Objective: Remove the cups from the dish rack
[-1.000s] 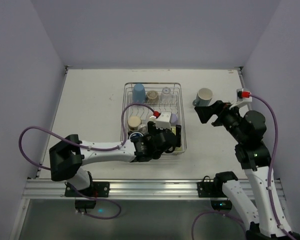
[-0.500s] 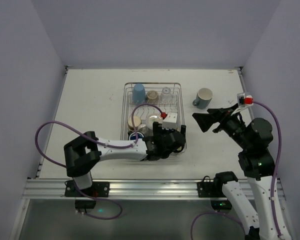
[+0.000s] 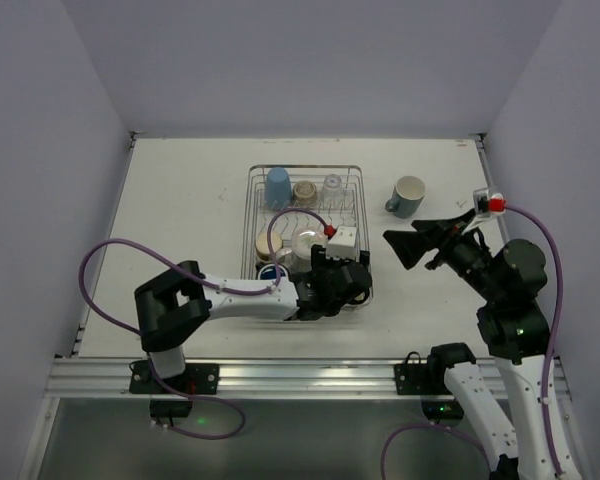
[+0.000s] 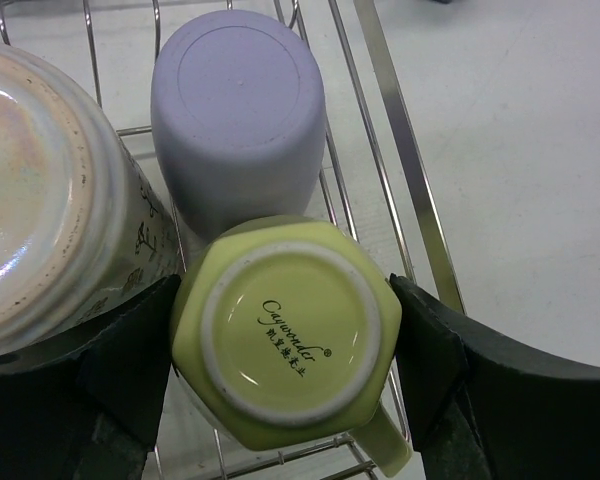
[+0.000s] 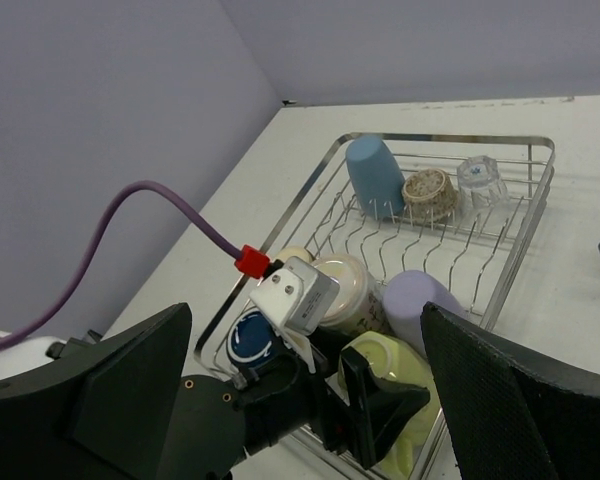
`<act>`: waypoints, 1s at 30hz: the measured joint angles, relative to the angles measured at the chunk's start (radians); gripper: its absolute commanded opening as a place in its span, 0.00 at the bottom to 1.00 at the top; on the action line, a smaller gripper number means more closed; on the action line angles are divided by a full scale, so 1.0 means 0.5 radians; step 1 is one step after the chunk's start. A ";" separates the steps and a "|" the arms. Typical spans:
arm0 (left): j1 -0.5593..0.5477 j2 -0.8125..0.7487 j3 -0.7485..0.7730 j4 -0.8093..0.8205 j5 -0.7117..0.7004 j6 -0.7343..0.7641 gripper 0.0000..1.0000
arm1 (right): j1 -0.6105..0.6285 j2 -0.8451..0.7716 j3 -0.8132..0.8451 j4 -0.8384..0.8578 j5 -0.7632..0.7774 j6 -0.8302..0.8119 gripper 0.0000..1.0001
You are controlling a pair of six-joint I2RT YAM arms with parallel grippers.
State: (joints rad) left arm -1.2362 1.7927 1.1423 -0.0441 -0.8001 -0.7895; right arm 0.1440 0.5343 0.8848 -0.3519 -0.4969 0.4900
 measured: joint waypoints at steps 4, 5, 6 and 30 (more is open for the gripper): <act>-0.001 -0.062 -0.042 0.005 0.003 0.043 0.29 | 0.000 -0.014 -0.043 0.027 -0.034 0.033 0.99; -0.001 -0.092 -0.062 0.002 0.003 0.054 0.27 | 0.000 -0.020 -0.059 0.036 -0.040 0.045 0.99; -0.001 -0.133 -0.086 0.002 0.008 0.070 0.26 | 0.000 -0.024 -0.079 0.051 -0.040 0.058 0.99; 0.024 -1.608 -0.847 0.795 0.439 0.315 0.06 | 0.332 -0.333 -1.029 1.103 0.022 1.185 0.74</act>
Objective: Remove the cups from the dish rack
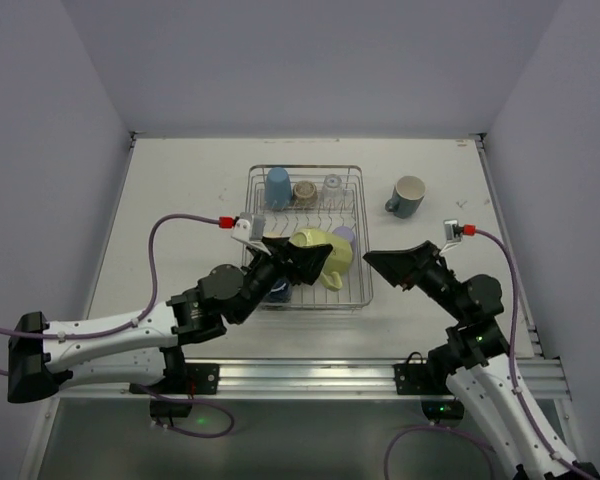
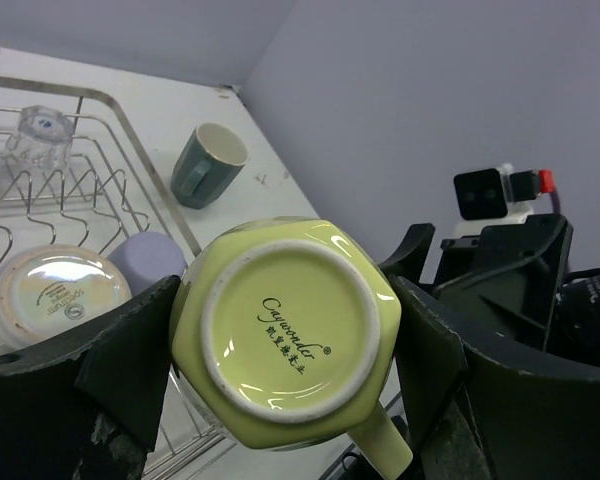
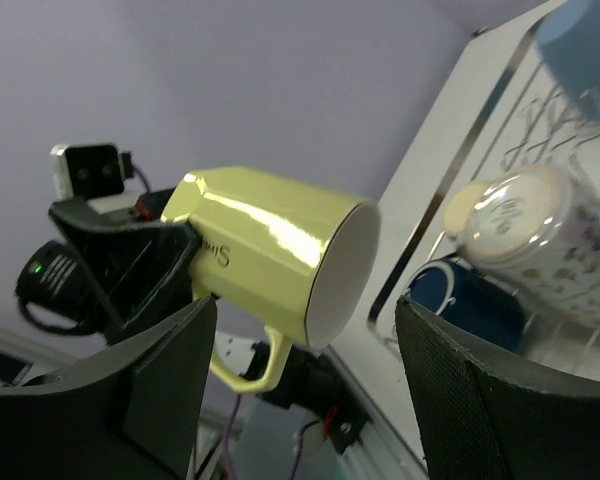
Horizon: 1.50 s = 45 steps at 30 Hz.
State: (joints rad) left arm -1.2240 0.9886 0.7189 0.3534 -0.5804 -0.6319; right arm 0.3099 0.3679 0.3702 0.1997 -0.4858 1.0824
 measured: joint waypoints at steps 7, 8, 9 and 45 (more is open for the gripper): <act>0.050 -0.061 -0.089 0.248 0.137 -0.005 0.06 | 0.377 0.128 -0.027 0.338 0.023 0.140 0.69; 0.053 -0.061 -0.089 0.257 0.151 -0.006 0.06 | 0.404 0.166 -0.027 0.391 0.023 0.150 0.68; 0.054 -0.061 -0.092 0.275 0.167 -0.006 0.07 | 0.427 0.206 -0.027 0.440 0.023 0.159 0.66; 0.080 -0.670 0.249 -0.362 0.191 0.043 1.00 | 0.650 0.507 0.455 0.134 0.102 -0.172 0.00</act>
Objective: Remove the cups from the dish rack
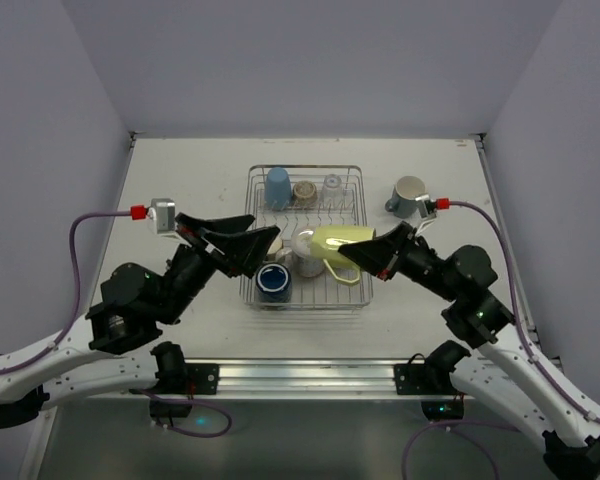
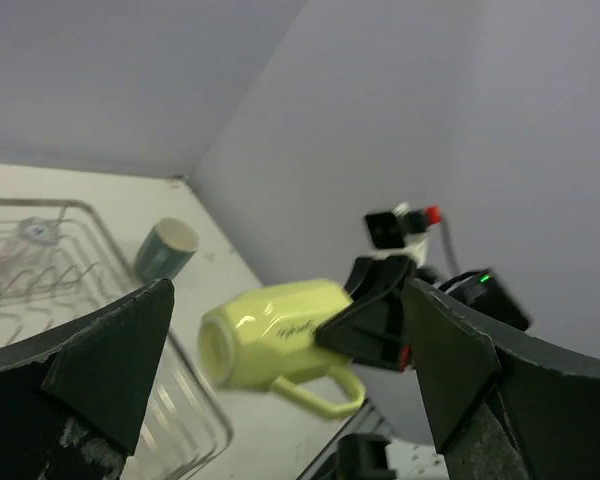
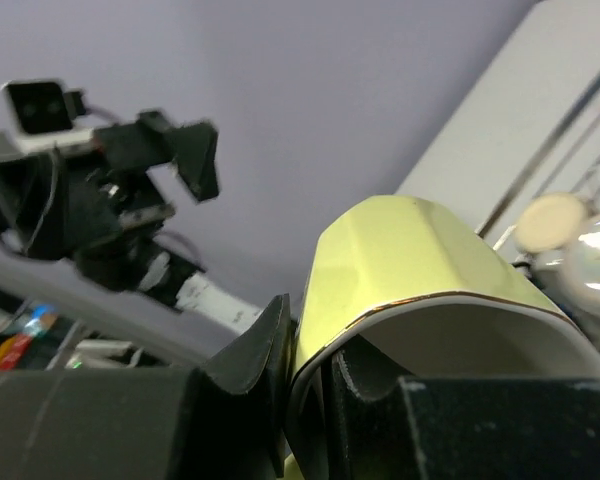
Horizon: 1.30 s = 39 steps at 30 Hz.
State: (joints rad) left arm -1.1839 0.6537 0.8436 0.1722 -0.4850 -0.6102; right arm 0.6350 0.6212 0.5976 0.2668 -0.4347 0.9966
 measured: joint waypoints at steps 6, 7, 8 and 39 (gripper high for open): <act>0.000 -0.030 0.185 -0.832 -0.116 0.153 1.00 | -0.169 0.009 0.500 -0.919 0.602 -0.516 0.00; 0.000 -0.046 0.185 -0.967 -0.144 0.163 1.00 | -0.267 0.018 0.545 -1.022 0.655 -0.571 0.00; 0.000 -0.067 0.180 -1.083 -0.170 0.172 1.00 | -0.378 0.030 0.575 -1.106 0.712 -0.623 0.00; 0.011 -0.507 -0.226 -1.472 -0.227 0.354 1.00 | -1.619 2.598 2.002 -1.669 1.006 -1.072 0.02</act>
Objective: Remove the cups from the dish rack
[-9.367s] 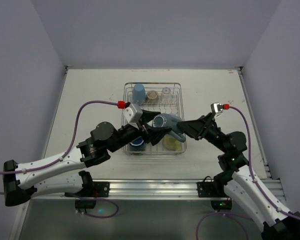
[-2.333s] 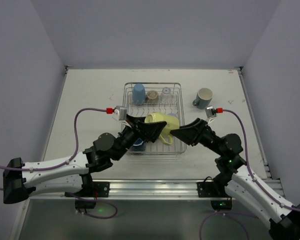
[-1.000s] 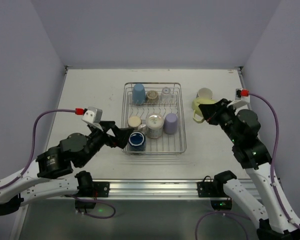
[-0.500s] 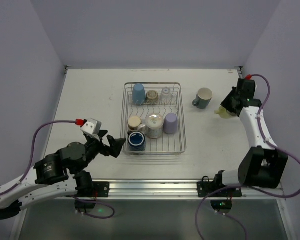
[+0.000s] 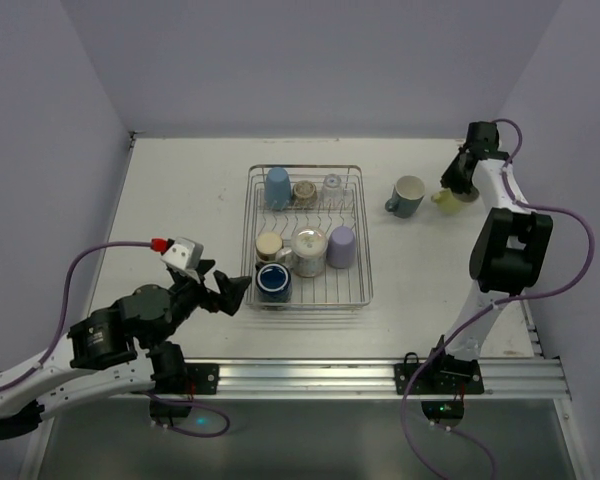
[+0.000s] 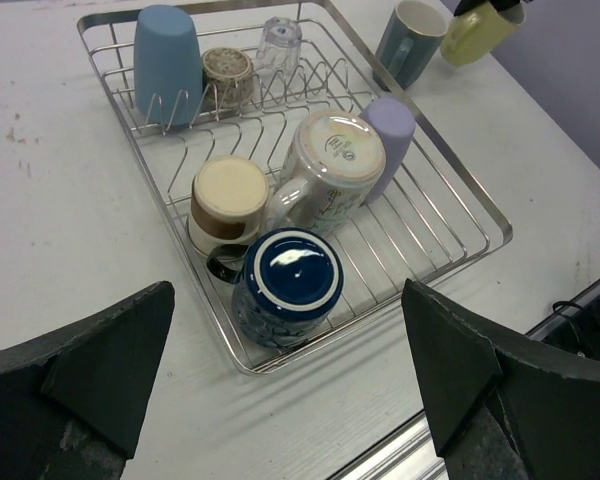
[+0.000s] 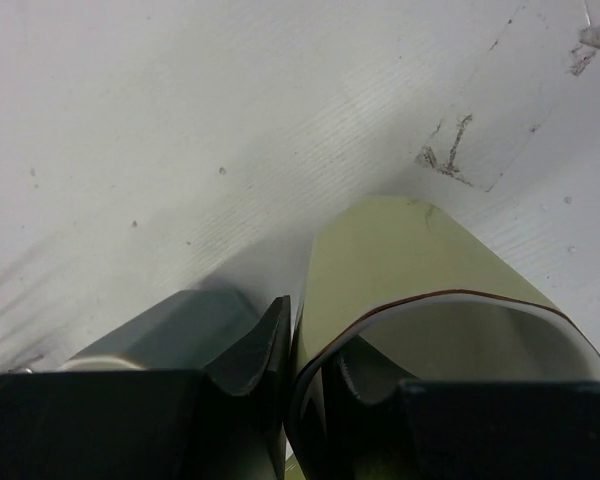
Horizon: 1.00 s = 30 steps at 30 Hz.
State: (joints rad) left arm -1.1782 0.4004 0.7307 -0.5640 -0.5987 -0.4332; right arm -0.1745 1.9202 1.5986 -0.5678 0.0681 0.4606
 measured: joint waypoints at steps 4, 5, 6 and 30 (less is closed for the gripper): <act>0.001 0.035 0.000 0.001 0.000 0.014 1.00 | -0.002 0.146 0.087 -0.039 0.038 -0.021 0.04; 0.002 0.043 0.000 0.001 0.000 0.014 1.00 | -0.002 0.174 0.090 -0.042 0.039 -0.022 0.06; 0.007 0.051 0.000 0.001 0.000 0.014 1.00 | -0.002 0.195 0.091 -0.048 0.038 -0.023 0.07; 0.054 0.865 0.070 -0.003 0.195 -0.023 1.00 | 0.002 -0.788 -0.420 0.253 -0.193 0.073 0.99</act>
State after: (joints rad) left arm -1.1511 0.8330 0.7658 -0.5655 -0.5011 -0.4446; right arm -0.1738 1.5261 1.3888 -0.4412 -0.0284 0.4973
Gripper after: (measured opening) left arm 0.997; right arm 0.962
